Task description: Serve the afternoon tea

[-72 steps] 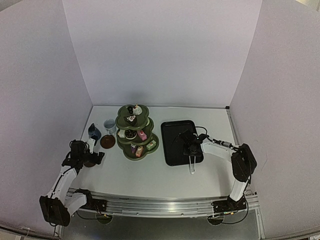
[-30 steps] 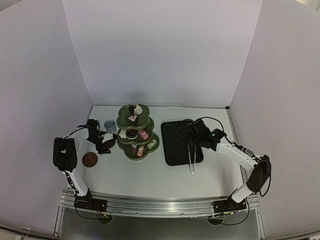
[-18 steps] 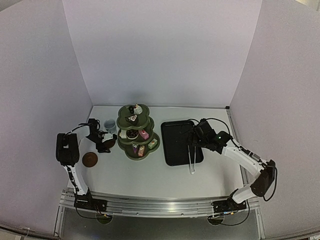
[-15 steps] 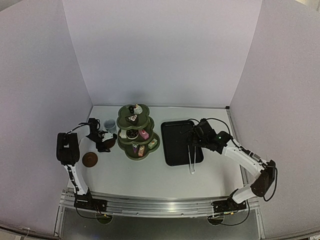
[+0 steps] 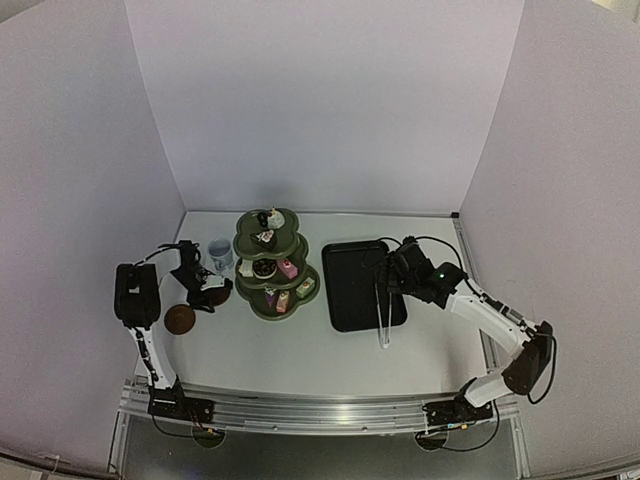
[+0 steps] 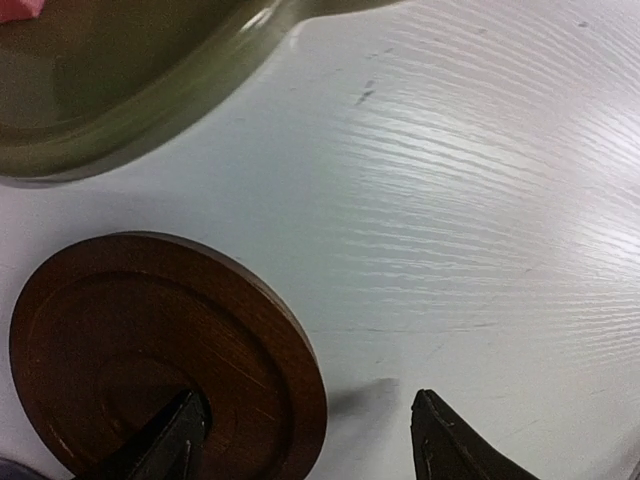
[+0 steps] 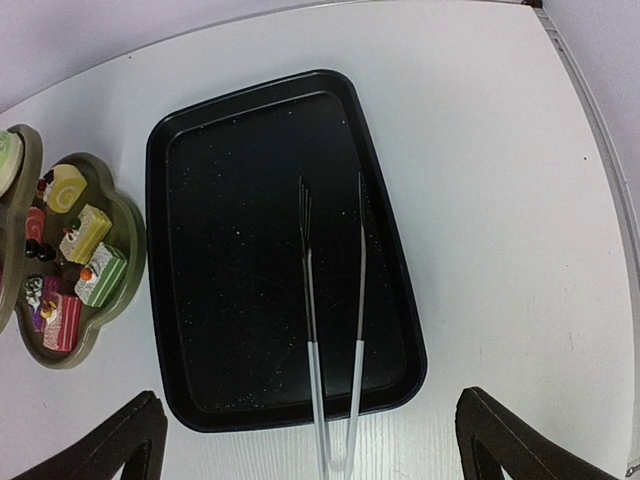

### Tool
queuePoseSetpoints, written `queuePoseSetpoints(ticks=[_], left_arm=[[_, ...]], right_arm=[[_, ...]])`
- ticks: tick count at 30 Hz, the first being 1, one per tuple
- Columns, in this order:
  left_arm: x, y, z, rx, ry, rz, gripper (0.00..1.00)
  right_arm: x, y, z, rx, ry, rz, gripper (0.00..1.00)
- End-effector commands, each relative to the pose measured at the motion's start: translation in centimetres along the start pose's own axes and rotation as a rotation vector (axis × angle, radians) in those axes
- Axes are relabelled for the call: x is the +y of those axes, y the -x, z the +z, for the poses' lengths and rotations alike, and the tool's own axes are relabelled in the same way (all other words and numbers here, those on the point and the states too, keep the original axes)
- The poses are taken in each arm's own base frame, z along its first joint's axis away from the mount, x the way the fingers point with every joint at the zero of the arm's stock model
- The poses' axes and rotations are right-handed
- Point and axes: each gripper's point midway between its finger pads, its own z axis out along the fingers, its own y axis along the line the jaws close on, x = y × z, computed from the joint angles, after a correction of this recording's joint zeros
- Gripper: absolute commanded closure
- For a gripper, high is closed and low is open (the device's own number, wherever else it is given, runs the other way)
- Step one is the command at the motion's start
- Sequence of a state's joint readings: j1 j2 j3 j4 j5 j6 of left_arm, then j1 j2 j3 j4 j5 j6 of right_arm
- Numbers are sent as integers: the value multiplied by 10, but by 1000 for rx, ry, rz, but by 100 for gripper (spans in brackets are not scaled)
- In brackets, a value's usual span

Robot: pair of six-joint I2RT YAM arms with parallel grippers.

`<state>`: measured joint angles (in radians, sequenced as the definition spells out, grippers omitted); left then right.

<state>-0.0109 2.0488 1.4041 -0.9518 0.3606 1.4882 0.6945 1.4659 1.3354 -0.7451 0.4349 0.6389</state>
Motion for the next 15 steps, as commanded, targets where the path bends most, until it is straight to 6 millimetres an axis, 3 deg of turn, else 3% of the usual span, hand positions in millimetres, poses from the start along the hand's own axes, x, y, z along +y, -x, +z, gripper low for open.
queuePoseSetpoints(ticks=[1,6,12,15], left_arm=[[-76,-12,-3,38,-225,83,30],[-124,-7,-4,76,-264,161,32],[-209,8,23,113,-304,424,34],[-226,30,32,95,-256,534,34]], right_arm=[[1,20,-23,-62,18,19,2],[2,20,-24,-59,24,41,2],[6,12,-19,-35,31,37,2],[8,7,-19,-30,35,40,2]])
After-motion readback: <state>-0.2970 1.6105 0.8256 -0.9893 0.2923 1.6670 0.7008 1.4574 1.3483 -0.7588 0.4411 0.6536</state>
